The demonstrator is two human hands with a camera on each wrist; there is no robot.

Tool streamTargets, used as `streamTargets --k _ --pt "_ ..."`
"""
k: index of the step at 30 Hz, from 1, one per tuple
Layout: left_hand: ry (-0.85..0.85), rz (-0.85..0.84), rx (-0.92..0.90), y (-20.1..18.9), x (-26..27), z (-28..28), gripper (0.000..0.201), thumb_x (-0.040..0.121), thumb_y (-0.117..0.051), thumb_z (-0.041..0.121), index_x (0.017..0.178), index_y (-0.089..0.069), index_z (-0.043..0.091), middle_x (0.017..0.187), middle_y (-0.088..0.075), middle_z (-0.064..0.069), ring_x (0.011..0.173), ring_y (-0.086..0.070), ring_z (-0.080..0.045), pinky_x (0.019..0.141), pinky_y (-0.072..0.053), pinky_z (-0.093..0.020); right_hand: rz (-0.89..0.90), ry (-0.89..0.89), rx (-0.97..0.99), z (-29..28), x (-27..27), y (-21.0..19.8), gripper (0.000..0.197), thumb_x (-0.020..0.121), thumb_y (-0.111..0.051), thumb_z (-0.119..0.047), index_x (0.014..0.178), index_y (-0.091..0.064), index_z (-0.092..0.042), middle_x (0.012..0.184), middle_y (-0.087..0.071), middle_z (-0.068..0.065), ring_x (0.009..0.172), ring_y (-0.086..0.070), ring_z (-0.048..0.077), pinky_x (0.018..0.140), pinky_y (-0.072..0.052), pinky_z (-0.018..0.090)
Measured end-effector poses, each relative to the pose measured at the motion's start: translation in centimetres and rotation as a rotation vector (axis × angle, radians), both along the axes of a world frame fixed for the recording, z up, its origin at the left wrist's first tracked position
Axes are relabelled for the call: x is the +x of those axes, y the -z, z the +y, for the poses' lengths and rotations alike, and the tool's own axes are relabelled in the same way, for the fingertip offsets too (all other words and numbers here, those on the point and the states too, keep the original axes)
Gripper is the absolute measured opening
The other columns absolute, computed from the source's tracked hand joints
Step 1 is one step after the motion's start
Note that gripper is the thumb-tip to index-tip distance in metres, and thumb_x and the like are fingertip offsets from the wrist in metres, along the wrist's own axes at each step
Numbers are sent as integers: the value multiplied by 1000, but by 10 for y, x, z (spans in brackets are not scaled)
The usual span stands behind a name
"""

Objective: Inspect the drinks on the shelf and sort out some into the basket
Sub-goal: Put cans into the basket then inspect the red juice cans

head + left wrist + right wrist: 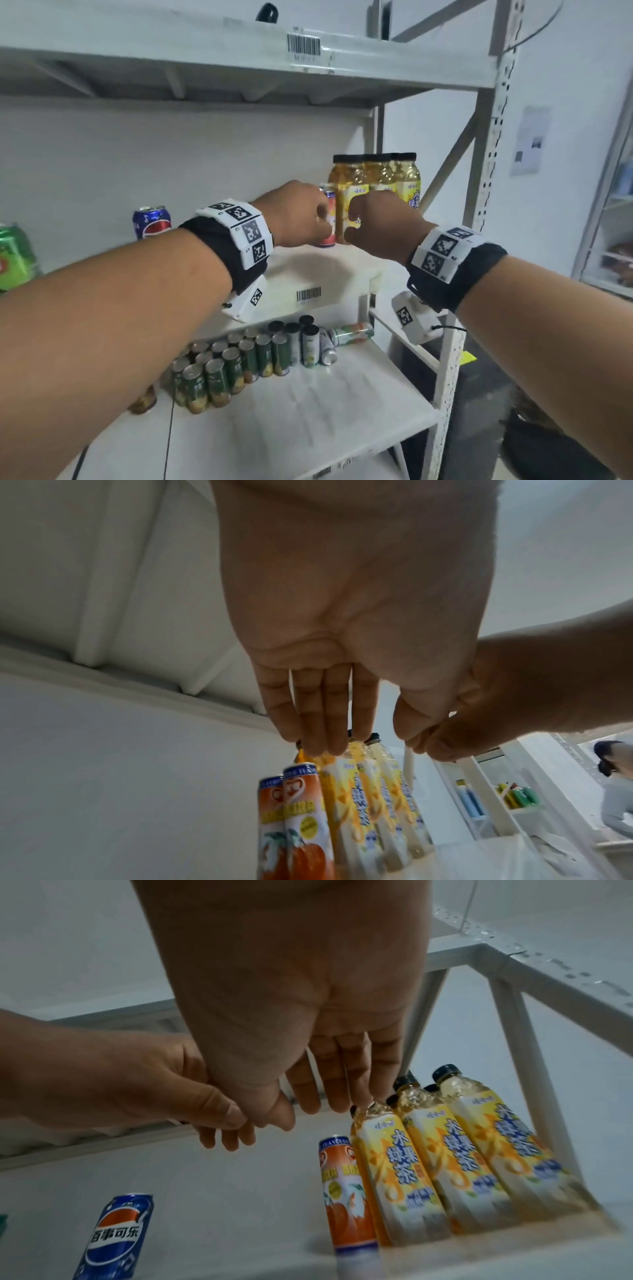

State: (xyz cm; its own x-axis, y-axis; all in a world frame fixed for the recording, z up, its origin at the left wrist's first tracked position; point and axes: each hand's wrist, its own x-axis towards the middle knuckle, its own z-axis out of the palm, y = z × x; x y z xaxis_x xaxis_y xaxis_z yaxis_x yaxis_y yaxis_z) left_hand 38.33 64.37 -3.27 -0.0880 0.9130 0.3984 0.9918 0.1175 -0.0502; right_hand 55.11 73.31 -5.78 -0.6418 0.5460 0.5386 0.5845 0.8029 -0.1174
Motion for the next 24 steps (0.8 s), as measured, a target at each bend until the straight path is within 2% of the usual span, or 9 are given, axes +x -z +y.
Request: streamTargets --k 4,8,10,14,16,18,19,21,24 --pt "-80 -10 -6 -14 -22 19 36 95 -68 49 109 -76 17 107 -71 -2 101 -66 -28 92 -55 -39 -38 -61 75 28 -29 -24 27 88 -69 -28 106 -72 -8 102 -72 13 98 -66 33 82 -56 39" --pt "-169 -49 4 -20 -46 39 29 94 -70 50 111 -71 27 108 -63 6 102 -59 -21 97 -53 -36 -40 -134 130 60 -60 -40 31 91 -66 -33 108 -70 -8 99 -70 13 92 -64 31 74 -53 35" --pt "-224 -60 3 -19 -55 49 36 94 -70 49 120 -71 25 117 -64 4 104 -55 -19 98 -51 -34 -51 -164 133 74 -76 -45 31 91 -67 -35 109 -70 -10 102 -69 11 94 -64 28 77 -56 37" --pt "-304 -76 -22 -17 -65 61 42 96 -68 50 130 -69 25 133 -64 1 118 -59 -22 103 -51 -35 -131 -160 158 91 -102 -52 27 90 -65 -36 105 -69 -14 101 -66 7 94 -63 26 79 -57 37" --pt "-327 -101 -36 -15 -68 64 44 96 -68 51 132 -68 26 136 -64 0 122 -60 -23 107 -51 -37 -214 -125 165 97 -113 -52 23 91 -62 -37 94 -65 -14 89 -63 5 82 -62 24 72 -56 34" --pt "-347 -129 -41 -12 -72 67 44 95 -68 52 131 -68 26 137 -63 0 123 -60 -24 109 -51 -39 -269 -97 147 101 -121 -48 24 91 -65 -37 84 -59 -14 77 -57 2 67 -54 16 60 -47 29" --pt "-356 -143 -45 -10 -73 68 44 95 -68 53 130 -68 27 137 -63 0 122 -61 -24 109 -51 -39 -279 -96 135 102 -124 -45 25 89 -68 -36 84 -57 -15 75 -54 0 64 -50 13 58 -44 28" --pt "-365 -172 -50 -5 -75 69 43 94 -69 53 129 -69 28 136 -63 1 121 -61 -23 109 -51 -39 -265 -117 146 104 -127 -40 26 87 -72 -35 91 -59 -13 77 -53 -1 70 -52 15 61 -43 29" --pt "-364 -200 -52 1 -78 68 43 94 -69 52 130 -69 28 136 -63 2 120 -59 -21 109 -50 -36 -198 -180 173 106 -130 -35 30 84 -74 -32 100 -56 -13 94 -57 7 89 -55 26 72 -46 33"
